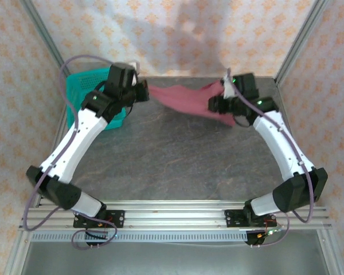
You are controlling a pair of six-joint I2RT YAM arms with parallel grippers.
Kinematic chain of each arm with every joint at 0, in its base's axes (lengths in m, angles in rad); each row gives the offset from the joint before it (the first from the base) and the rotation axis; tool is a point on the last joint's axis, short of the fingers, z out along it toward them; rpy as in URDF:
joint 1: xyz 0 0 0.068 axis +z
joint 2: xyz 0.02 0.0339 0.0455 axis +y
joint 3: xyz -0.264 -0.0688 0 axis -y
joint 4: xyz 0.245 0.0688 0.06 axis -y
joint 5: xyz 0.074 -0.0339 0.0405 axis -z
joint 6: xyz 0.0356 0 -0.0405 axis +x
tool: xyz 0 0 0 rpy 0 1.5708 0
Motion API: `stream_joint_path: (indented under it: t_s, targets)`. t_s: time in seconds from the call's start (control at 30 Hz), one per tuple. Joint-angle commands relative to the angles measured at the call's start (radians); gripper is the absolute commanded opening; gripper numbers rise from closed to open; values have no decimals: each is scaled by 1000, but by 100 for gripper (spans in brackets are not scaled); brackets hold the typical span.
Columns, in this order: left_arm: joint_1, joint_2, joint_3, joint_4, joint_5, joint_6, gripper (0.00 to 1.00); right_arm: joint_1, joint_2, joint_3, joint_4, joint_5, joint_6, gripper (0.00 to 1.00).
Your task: Fold and stack the t-shirts
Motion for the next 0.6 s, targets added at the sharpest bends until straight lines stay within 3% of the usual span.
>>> stream_joint_path:
  t_s: [0.0, 0.1, 0.27, 0.33, 0.57]
  targets:
    - [20, -89, -205, 62, -115, -60, 0, 21, -51, -159, 125, -49, 150, 65]
    - [23, -131, -334, 73, -137, -81, 0, -25, -95, -236, 126, 32, 248, 76]
    - [35, -139, -422, 115, -97, -113, 0, -195, -76, -272, -11, 62, 342, 76]
    - [35, -134, -434, 122, -92, -121, 0, -206, -33, -295, -4, 56, 348, 74]
    - [34, -123, -442, 124, -84, -125, 0, -181, 160, -361, 248, -150, 514, 59]
